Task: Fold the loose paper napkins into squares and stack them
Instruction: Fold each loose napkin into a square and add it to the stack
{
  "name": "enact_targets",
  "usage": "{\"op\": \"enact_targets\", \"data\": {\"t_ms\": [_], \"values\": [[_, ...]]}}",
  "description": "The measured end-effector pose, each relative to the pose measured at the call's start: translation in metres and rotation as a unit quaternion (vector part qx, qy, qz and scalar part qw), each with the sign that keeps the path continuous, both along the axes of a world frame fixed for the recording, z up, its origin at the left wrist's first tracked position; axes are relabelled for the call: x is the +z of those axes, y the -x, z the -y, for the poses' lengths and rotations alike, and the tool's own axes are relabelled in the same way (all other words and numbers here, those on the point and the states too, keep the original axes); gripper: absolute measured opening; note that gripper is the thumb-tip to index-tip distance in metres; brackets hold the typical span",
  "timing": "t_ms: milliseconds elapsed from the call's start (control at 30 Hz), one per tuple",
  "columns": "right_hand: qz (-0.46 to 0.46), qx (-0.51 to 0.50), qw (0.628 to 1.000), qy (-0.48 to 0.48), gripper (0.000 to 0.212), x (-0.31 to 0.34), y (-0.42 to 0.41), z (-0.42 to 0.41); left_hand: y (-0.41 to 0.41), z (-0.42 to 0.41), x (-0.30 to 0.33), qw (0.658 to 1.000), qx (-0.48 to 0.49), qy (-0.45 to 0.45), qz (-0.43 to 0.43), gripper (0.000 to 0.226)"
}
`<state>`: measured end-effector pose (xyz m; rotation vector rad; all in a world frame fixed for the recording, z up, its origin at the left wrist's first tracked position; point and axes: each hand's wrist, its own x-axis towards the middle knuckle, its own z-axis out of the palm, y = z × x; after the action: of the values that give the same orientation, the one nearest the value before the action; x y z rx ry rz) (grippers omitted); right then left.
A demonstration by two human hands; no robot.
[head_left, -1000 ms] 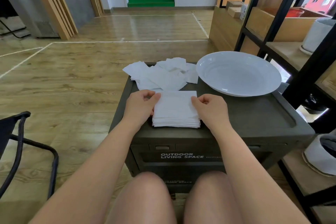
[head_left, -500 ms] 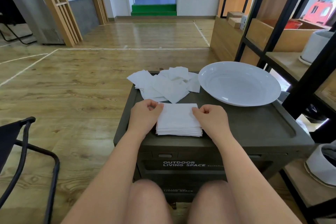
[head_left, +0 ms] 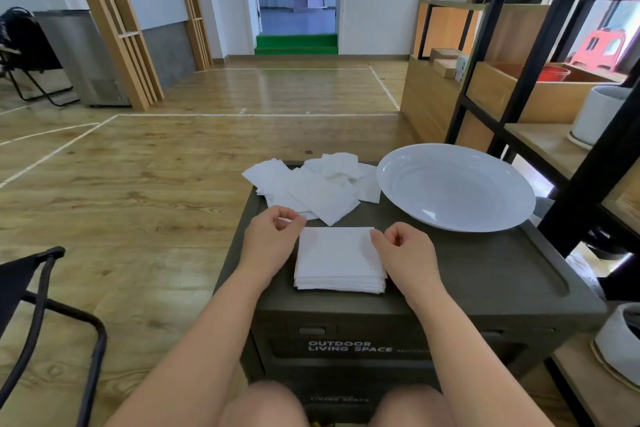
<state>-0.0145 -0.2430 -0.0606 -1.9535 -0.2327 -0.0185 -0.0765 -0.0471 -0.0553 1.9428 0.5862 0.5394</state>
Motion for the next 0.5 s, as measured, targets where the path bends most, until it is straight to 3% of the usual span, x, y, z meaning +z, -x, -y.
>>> {"op": "enact_targets", "data": {"t_ms": [133, 267, 367, 500], "values": [[-0.017, -0.015, 0.999, -0.032, 0.035, -0.003, -0.004, -0.001, -0.031, -0.021, 0.017, 0.973, -0.097, -0.205, -0.043, 0.018], [-0.02, -0.014, 0.999, -0.031, 0.034, -0.003, -0.005, -0.001, -0.065, -0.033, 0.033, 0.87, -0.22, -0.412, -0.157, 0.037], [-0.015, -0.005, 0.999, -0.028, 0.032, -0.003, -0.005, 0.0, -0.078, -0.031, 0.036, 0.83, -0.245, -0.466, -0.187, 0.036], [-0.014, 0.005, 0.999, -0.033, 0.032, -0.003, -0.004, 0.0, -0.079, -0.023, 0.036, 0.83, -0.221, -0.488, -0.156, 0.027]]}}
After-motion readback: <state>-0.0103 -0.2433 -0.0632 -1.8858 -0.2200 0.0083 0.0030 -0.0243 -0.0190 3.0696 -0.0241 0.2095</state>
